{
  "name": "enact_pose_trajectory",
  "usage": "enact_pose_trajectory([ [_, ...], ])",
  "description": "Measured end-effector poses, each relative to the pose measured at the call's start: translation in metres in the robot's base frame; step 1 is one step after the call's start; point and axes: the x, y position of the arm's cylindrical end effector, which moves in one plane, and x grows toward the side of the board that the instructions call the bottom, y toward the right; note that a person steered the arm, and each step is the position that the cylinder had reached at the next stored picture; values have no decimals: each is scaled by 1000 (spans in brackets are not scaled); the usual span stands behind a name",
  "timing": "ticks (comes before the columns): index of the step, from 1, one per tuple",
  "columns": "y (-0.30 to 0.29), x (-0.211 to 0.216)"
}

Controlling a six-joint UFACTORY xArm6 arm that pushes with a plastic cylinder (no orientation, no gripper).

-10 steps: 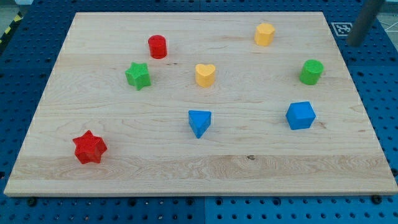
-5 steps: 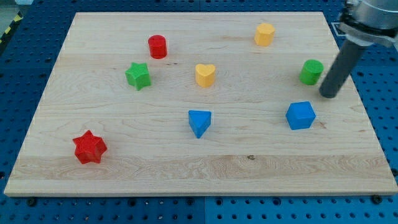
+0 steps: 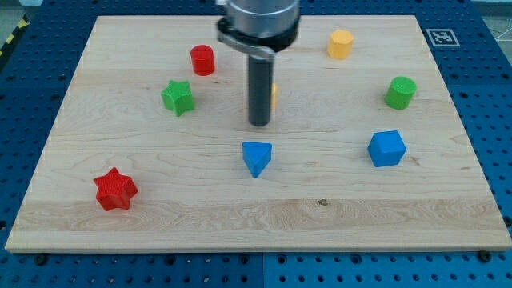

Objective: Move the red star towards the green star

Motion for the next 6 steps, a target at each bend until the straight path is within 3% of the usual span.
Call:
enact_pose_trajectory([
  [2,-76,28],
  [4,-205,38],
  [5,-217,90],
  [6,-190,136],
])
